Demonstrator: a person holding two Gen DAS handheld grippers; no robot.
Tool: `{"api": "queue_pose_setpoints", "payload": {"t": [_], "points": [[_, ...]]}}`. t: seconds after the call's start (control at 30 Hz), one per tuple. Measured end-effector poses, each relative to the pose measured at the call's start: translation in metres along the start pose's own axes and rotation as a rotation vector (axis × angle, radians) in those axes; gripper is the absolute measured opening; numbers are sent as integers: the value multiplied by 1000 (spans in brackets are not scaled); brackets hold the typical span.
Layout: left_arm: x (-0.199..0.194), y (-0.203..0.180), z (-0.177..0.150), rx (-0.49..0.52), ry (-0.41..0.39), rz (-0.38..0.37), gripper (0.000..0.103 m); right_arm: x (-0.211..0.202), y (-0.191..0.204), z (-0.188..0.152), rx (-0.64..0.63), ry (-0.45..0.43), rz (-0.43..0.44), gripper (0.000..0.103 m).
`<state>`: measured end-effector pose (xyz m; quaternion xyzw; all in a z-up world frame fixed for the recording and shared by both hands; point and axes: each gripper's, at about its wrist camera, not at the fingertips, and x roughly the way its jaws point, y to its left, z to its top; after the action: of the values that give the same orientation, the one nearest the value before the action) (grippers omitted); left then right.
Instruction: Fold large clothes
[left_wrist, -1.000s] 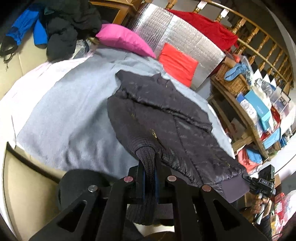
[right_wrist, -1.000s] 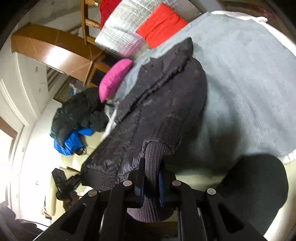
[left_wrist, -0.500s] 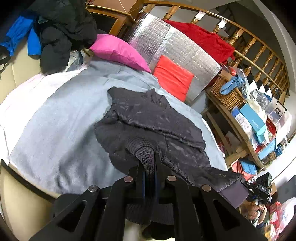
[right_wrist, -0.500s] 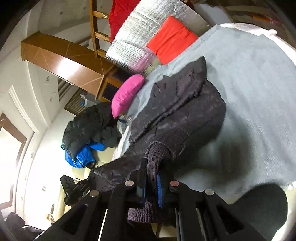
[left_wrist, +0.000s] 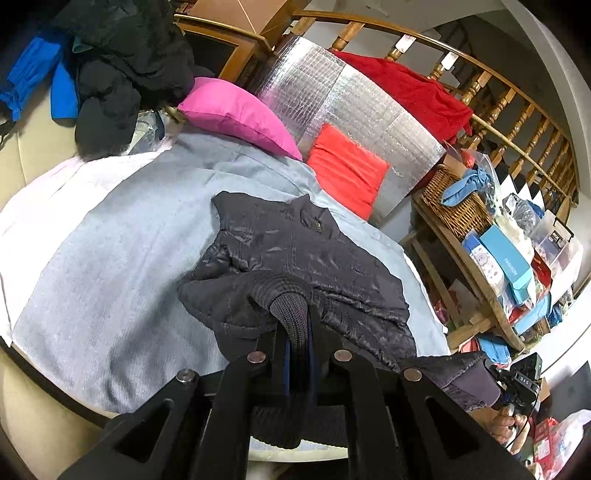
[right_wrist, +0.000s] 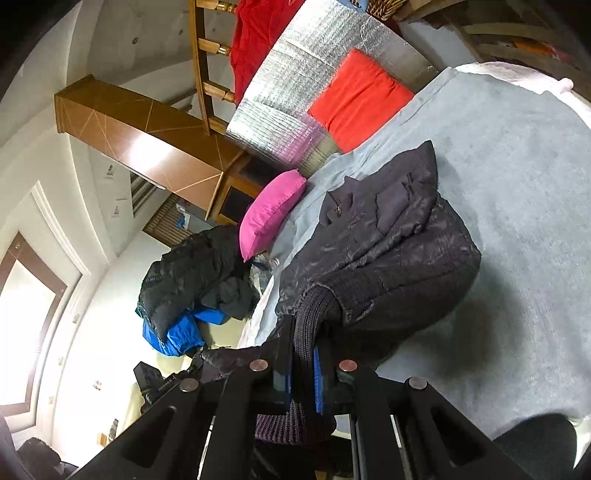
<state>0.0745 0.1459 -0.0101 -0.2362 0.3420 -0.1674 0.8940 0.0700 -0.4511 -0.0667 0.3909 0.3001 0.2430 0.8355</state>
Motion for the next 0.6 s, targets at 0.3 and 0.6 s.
{"api": "queue_pose_setpoints", "payload": {"t": [0.3, 0.6], "points": [[6, -2, 14, -12, -30, -2, 8, 10, 8, 17, -12, -21, 5, 9], [20, -8, 22, -22, -37, 105, 8, 21, 14, 34, -19, -43, -6, 8]]}}
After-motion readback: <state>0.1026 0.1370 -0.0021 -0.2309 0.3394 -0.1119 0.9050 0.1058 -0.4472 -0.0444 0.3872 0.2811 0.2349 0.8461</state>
